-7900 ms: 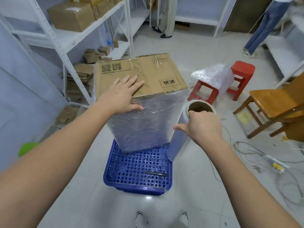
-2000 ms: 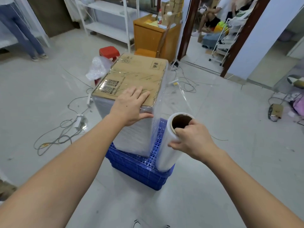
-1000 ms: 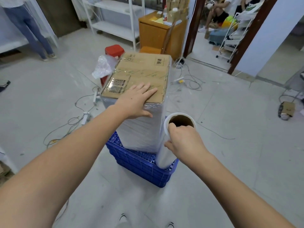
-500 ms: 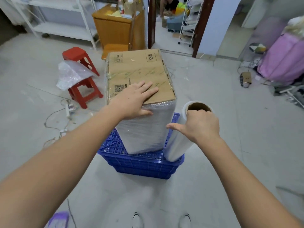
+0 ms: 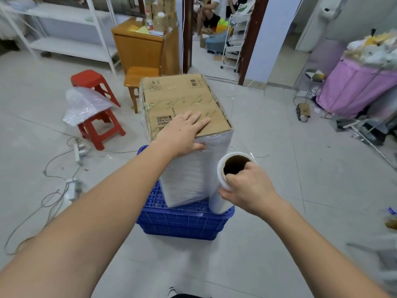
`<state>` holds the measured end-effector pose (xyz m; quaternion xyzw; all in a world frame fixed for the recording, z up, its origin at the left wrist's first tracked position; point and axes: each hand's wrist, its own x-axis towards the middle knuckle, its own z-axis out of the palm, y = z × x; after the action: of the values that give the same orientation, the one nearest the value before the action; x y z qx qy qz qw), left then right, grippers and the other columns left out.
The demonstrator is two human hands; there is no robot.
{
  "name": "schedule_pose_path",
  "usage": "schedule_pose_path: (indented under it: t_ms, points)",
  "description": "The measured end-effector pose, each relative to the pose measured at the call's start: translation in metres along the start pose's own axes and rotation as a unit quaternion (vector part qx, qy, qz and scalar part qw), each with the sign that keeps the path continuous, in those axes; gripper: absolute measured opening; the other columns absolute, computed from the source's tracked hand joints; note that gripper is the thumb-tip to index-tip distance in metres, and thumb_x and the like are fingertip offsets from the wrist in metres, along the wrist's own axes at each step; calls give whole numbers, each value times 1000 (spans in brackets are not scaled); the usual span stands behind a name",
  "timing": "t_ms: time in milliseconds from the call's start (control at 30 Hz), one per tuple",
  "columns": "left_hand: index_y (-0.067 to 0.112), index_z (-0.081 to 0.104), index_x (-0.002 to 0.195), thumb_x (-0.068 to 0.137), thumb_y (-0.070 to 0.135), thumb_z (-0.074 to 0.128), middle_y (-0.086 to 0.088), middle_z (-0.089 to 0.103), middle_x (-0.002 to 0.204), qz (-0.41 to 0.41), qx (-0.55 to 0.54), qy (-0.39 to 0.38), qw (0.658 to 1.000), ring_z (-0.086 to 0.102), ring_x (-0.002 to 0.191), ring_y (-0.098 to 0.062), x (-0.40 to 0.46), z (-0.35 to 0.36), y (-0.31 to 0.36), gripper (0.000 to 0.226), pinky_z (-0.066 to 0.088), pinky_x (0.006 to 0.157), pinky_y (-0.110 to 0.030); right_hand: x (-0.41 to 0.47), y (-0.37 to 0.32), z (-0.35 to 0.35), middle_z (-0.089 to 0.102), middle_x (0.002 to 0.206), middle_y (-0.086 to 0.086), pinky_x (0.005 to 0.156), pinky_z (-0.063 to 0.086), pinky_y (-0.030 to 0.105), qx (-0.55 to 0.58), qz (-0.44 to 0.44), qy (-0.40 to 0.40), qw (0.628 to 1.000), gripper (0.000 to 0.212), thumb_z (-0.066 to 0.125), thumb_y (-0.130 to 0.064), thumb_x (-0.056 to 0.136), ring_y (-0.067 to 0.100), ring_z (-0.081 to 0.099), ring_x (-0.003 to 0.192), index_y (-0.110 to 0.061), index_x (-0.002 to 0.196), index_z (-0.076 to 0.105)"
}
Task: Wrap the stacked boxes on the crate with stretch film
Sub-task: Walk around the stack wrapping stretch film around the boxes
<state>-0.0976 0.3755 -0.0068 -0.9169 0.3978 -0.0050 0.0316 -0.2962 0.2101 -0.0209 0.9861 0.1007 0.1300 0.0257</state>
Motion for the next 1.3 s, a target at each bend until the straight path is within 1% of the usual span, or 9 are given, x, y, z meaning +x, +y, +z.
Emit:
schedule_pose_path:
  t_ms: [233,333,433,633,800,967,1167,1233,1300]
  points:
    - [35,1,165,93,76,46,-4,5,174,-17,8,-1,1000,9,159,-30,1,-1,5,95,10,129,-44,-7,3,-3,42,38,-1,58,26,24,-46,-120,6,992,51,81,-47,66,21,23,47,-18,48,43]
    - [35,1,165,93,77,45,-3,4,174,-18,2,-4,1000,8,159,-29,-1,-3,5,95,9,130,-43,-5,14,-13,32,45,-7,51,38,25,13,-143,-12,990,54,77,-52,69,21,29,53,-22,56,34]
    - [35,1,165,92,78,45,-2,5,174,-17,14,0,1000,8,159,-29,1,0,12,96,8,129,-44,-4,11,-19,30,50,-11,57,28,24,20,-178,-23,983,52,70,-58,73,18,37,55,-25,59,32]
    - [35,2,166,92,77,47,-3,6,174,-21,8,1,1000,8,159,-30,-2,0,12,96,9,129,-45,1,-3,-17,48,46,-9,65,23,23,24,-200,-37,979,45,63,-58,78,18,46,52,-24,55,43]
    - [34,3,166,92,76,47,-4,7,174,-21,8,5,1000,9,159,-30,-3,0,17,95,9,129,-44,-5,-11,-7,47,49,-8,67,34,27,39,-234,-71,969,45,66,-51,80,19,36,51,-23,60,36]
    - [35,5,165,92,76,50,-4,8,174,-23,1,11,1000,10,159,-29,-4,0,18,95,8,129,-43,-11,-9,-8,34,54,-10,68,43,30,52,-194,-88,976,46,71,-47,77,19,30,55,-23,64,33]
    - [35,7,166,90,77,52,-3,10,174,-23,-8,19,1000,11,159,-28,-8,-4,15,97,10,128,-43,-27,-41,-18,61,69,1,74,40,34,26,-101,-120,987,27,61,-26,86,24,43,60,-20,85,35]
    - [34,9,165,89,77,55,-3,12,173,-20,-15,23,999,13,159,-28,-8,-4,14,99,11,128,-43,-32,-62,-17,58,56,2,64,34,35,1,-27,-120,992,31,69,-18,69,24,36,47,-16,85,43]
    - [33,11,165,88,77,57,-4,13,173,-13,-15,27,999,14,158,-29,-9,-4,14,100,13,128,-44,-29,-76,-13,52,48,0,60,34,35,-9,56,-111,992,31,69,-27,65,24,31,41,-14,82,47]
